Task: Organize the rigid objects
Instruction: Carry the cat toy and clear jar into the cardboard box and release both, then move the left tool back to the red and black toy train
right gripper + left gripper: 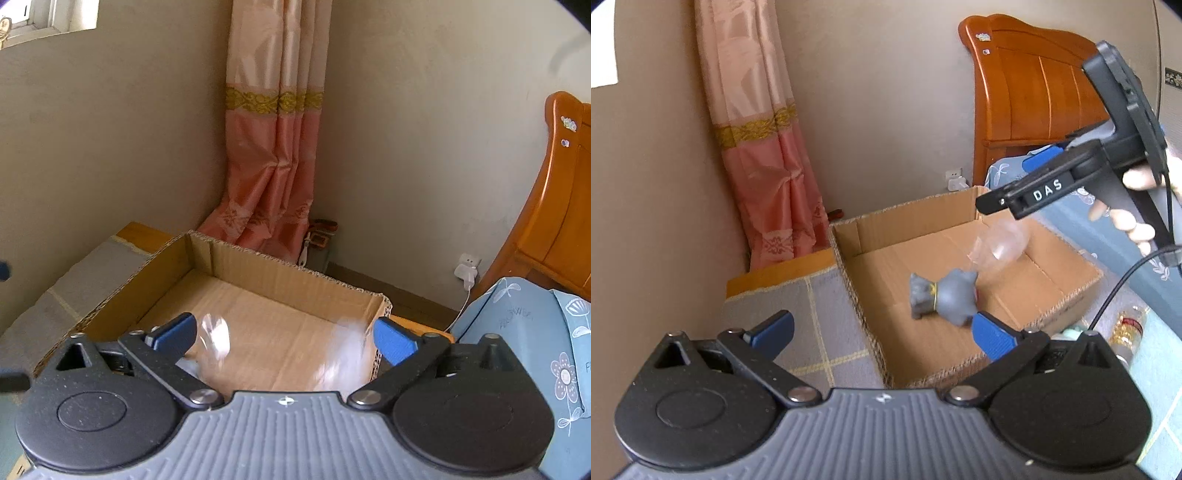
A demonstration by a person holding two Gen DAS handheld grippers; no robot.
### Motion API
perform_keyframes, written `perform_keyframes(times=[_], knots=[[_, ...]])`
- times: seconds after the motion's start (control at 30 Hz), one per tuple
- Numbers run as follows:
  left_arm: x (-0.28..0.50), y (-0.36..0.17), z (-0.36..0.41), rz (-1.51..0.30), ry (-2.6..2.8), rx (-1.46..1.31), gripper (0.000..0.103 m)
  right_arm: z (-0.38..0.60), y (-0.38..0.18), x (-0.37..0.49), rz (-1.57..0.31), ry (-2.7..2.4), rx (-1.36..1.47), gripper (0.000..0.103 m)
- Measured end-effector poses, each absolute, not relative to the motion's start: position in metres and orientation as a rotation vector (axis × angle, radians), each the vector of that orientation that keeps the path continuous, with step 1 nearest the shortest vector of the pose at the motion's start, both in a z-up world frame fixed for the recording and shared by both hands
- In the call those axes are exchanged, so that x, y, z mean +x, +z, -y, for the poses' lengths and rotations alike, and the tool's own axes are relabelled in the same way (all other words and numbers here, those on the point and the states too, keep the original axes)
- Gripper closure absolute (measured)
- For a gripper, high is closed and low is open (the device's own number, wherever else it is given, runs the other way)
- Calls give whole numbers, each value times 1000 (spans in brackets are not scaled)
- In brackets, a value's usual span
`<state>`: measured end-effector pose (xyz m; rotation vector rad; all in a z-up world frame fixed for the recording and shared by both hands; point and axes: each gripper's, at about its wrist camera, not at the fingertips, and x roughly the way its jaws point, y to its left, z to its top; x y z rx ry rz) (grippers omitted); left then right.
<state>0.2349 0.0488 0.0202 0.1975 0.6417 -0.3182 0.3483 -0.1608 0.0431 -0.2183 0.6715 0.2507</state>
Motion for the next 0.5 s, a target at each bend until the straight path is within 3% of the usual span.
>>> perform_keyframes(times=[0.5], knots=[[181, 7, -54, -673, -273, 164, 1, 163, 56, 279, -695, 252, -229, 0]])
